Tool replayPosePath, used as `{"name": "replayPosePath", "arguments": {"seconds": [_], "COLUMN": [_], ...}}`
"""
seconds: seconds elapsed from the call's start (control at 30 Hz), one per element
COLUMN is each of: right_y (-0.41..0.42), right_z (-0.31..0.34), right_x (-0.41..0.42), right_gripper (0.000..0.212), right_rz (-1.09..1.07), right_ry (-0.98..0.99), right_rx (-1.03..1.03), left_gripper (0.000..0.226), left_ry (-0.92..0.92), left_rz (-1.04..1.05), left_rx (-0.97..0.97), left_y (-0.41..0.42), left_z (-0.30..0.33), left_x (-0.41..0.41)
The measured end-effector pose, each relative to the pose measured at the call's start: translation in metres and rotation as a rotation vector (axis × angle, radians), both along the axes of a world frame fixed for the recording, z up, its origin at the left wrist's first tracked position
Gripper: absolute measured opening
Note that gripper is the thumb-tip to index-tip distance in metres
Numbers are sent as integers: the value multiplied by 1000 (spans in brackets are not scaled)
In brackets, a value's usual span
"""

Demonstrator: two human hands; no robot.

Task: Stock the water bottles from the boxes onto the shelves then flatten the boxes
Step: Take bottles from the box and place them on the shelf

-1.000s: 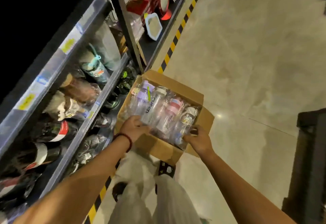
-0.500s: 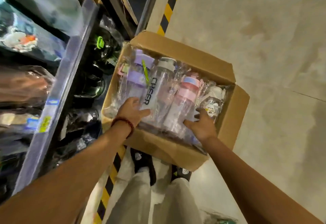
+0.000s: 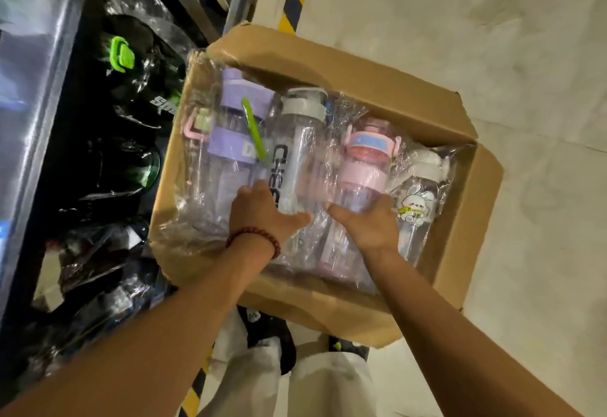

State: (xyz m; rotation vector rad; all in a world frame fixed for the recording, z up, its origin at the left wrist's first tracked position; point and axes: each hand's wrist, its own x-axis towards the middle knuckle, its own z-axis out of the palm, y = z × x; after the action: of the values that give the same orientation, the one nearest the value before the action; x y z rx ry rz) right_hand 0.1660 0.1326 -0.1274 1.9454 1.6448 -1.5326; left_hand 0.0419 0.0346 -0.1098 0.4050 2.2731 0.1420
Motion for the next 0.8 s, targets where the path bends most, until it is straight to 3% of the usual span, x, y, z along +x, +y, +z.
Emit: {"name": "replayPosePath", "arguments": {"seconds": [0.2,0.37,0.5,0.7,0.8], "right_y": [1,-5,-7,-16,-13], "right_z": [1,11,48,112,151], "right_x": [1,8,21,39,40], "right_gripper": [77,65,45,63,58], "right_rz": [-1,-77,-173,-239,-236], "right_ry": [43,141,264,329,361], "right_rx": [-42,-199,-353,-440,-444], "left_gripper": [96,89,97,90,91], "left_ry": [-202,-280,-367,-393,-331], "left_rz": [326,365,362,397,447], "left_rx": [155,165,165,244,303], "left_y": [11,3,-6,-21,-28], "left_z": [-6,6,32,98,139], "left_x": [5,-1,2,10,1]}}
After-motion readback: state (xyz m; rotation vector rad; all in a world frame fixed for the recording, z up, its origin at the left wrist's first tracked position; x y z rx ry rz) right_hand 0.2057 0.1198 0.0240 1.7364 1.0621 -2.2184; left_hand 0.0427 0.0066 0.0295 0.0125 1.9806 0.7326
